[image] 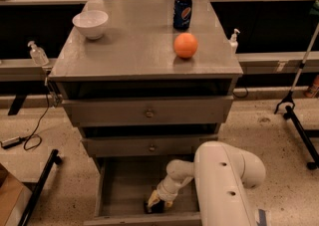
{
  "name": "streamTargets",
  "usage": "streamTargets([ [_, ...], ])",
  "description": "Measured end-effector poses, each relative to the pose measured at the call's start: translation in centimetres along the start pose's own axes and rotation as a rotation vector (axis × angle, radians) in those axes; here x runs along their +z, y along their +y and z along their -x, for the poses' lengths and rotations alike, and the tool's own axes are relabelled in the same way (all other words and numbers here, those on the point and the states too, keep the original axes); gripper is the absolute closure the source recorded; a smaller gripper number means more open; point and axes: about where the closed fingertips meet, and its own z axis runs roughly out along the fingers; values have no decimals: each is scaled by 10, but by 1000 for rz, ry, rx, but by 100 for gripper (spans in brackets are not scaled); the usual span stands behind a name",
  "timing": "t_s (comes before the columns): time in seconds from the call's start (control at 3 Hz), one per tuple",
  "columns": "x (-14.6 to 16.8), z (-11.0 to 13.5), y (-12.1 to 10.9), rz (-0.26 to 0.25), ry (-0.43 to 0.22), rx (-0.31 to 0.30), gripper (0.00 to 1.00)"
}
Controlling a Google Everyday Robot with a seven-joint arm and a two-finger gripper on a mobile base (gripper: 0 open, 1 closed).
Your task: Pick rxbar chocolate from bottom drawer and place on counter
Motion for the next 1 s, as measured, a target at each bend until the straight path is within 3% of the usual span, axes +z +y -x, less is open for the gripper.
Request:
streamTargets([
  [0.33,3,0,-2,1,4,12,81],
  [0.67,29,4,-18,6,33,87,100],
  [1.0,22,2,-16,6,33,87,0],
])
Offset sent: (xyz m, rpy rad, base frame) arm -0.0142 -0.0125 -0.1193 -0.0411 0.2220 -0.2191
